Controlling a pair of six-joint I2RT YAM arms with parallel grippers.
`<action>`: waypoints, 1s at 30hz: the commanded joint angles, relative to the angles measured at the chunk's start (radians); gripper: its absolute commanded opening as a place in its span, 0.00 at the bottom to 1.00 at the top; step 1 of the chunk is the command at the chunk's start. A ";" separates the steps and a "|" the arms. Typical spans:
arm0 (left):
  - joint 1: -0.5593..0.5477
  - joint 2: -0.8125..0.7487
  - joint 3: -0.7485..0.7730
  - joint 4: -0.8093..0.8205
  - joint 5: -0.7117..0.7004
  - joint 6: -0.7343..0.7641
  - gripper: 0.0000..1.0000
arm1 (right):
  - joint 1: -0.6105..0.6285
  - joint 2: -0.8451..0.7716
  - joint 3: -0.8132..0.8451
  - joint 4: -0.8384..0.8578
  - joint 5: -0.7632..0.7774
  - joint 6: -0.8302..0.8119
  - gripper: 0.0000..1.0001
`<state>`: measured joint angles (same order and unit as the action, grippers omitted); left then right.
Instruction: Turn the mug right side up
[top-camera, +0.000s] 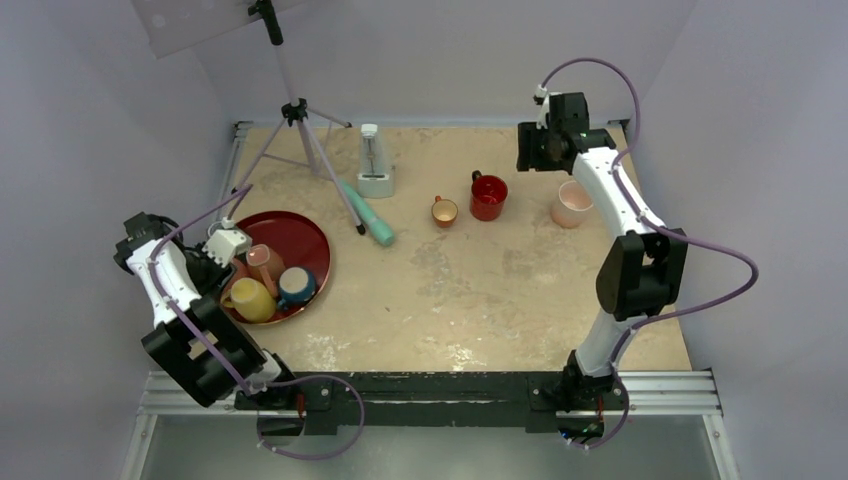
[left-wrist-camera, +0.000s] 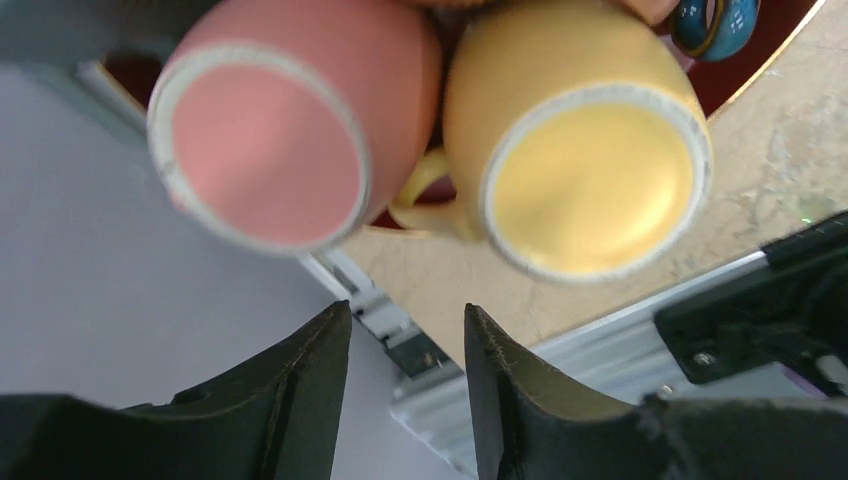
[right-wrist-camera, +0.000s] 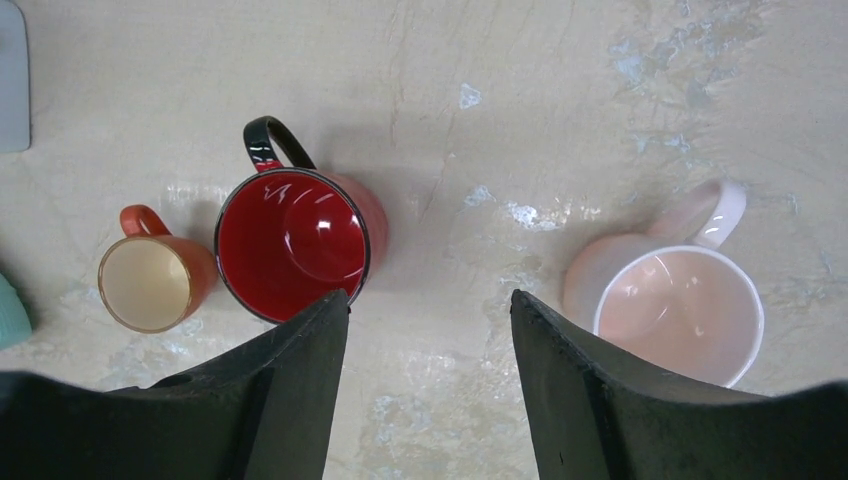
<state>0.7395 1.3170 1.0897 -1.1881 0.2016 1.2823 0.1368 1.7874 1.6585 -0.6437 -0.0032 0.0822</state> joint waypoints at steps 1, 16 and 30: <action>-0.002 -0.006 -0.100 0.200 0.169 0.167 0.50 | -0.005 -0.039 0.022 -0.031 -0.010 -0.024 0.64; -0.026 -0.058 -0.236 0.025 0.274 0.234 0.52 | -0.004 -0.079 -0.082 -0.013 -0.004 -0.035 0.63; -0.026 0.011 -0.288 0.256 0.175 0.095 0.52 | 0.006 -0.056 -0.078 -0.014 -0.015 -0.045 0.63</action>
<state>0.7174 1.2900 0.8429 -1.0550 0.3965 1.4067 0.1371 1.7393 1.5787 -0.6727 -0.0029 0.0563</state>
